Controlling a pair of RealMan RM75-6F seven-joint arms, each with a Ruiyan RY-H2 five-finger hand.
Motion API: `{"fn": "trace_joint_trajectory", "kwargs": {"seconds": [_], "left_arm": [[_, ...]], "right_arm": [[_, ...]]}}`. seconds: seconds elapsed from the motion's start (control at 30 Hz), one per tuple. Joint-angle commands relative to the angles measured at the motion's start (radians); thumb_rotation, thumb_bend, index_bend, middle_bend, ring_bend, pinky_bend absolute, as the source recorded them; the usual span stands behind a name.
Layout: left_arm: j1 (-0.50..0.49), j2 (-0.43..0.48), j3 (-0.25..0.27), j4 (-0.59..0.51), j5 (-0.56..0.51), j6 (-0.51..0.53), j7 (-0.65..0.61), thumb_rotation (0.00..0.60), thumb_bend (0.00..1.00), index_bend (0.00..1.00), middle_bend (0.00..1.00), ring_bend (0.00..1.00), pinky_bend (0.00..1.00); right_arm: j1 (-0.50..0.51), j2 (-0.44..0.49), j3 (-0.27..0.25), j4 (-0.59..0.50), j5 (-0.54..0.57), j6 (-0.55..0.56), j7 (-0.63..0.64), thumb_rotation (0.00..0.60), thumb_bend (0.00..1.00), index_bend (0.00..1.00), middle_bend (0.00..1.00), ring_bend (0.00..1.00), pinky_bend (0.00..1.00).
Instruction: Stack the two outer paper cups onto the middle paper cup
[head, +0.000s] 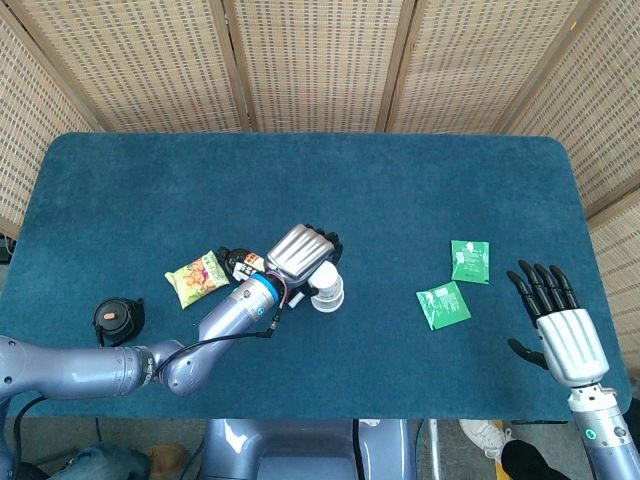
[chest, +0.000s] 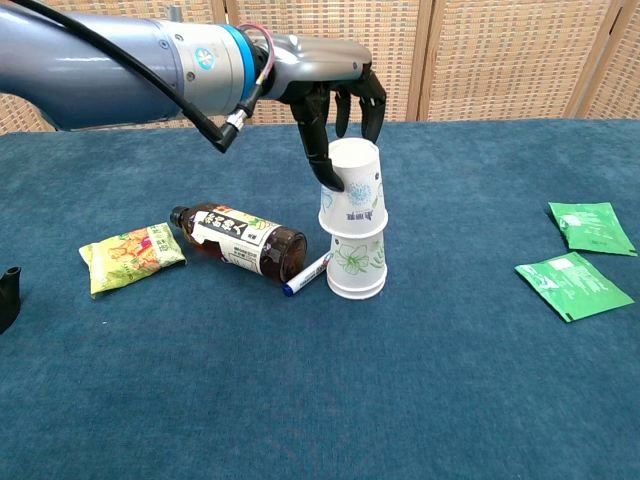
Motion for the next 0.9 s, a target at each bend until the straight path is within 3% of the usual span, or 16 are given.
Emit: {"fn": "trace_joint_trajectory", "kwargs": {"seconds": [0.03,0.2,0.3,0.6,0.9], "left_arm": [[-0.008,-0.012,0.009,0.012,-0.009,0.003,-0.007,0.6,0.04,0.43,0.27,0.27,0.33],[-0.015,-0.029,0.027,0.03,-0.039,-0.014,-0.031,0.6,0.0,0.11,0.08,0.06,0.2],[-0.014,-0.03,0.032,0.031,-0.035,-0.016,-0.056,0.6,0.0,0.0,0.0,0.0,0.13],[0.097,0.009,0.044,-0.032,0.092,0.089,-0.196,0.6,0.0,0.0,0.0,0.0,0.0],[0.351,0.13,0.185,-0.129,0.244,0.41,-0.222,0.6,0.0,0.0,0.0,0.0,0.0]], "right_arm": [[-0.001,0.0,0.001,-0.001,0.0,0.001,0.0,0.6,0.0,0.07,0.02,0.0,0.0],[-0.001,-0.001,0.002,-0.001,0.001,-0.006,-0.003,0.6,0.0,0.07,0.02,0.0,0.0],[-0.003,0.0,0.003,-0.003,0.002,-0.007,-0.002,0.6,0.0,0.07,0.02,0.0,0.0],[-0.005,0.002,0.005,-0.004,0.0,-0.006,0.005,0.6,0.0,0.07,0.02,0.0,0.0],[-0.007,0.0,0.002,-0.002,0.0,-0.012,0.011,0.6,0.0,0.07,0.02,0.0,0.0]]}}
